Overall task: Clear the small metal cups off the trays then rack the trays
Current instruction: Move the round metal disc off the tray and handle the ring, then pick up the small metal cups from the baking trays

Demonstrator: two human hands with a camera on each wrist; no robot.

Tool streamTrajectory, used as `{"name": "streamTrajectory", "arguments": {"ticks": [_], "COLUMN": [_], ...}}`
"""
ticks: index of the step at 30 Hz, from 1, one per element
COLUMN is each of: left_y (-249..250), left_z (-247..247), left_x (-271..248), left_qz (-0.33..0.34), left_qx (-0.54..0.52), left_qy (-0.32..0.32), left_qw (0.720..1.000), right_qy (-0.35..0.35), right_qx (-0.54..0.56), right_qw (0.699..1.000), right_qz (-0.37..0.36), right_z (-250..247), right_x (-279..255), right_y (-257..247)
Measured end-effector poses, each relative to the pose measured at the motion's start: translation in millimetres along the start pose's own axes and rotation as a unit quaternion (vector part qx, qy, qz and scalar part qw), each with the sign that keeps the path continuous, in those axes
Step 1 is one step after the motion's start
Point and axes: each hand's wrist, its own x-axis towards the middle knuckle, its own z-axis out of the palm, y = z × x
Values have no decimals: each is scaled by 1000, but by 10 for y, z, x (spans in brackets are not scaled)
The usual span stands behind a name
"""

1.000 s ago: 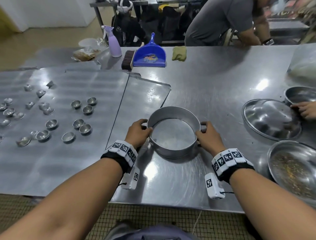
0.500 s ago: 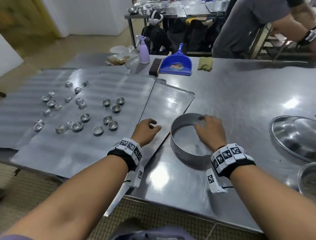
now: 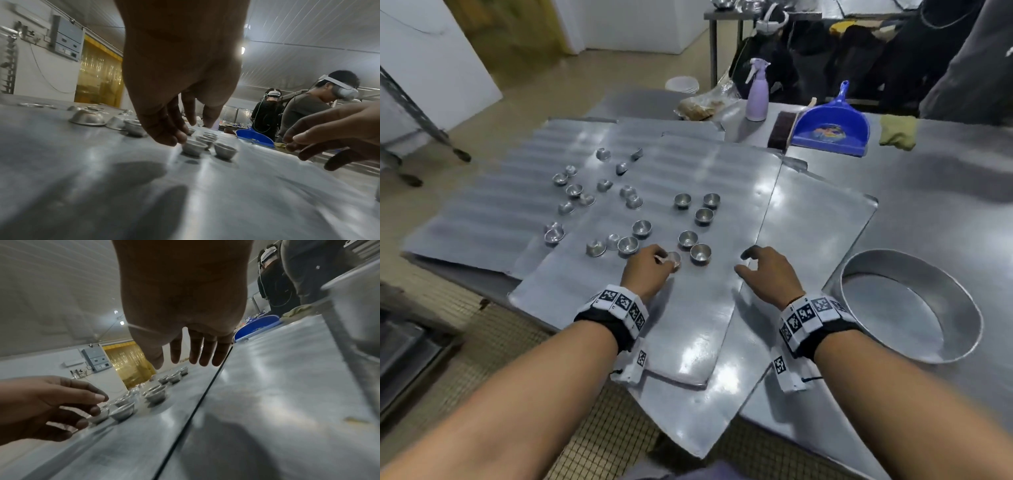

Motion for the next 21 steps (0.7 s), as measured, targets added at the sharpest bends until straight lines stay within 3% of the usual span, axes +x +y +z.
{"name": "streamTrajectory", "arguments": {"ticks": [7, 14, 21], "left_y": [-310, -313, -326], "left_z": [-124, -116, -277], "left_x": [519, 774, 809], "left_qz": [42, 108, 95], "left_qx": [41, 80, -32], "left_qy": [-75, -128, -149], "left_qw": [995, 983, 984], "right_qy": [-32, -33, -7], "right_qx": [-3, -45, -65], "right_qw": [999, 996, 995], "right_qz": [32, 64, 75], "right_z": [560, 760, 797], "right_x": [329, 467, 441], "right_y": [-438, -593, -681]}}
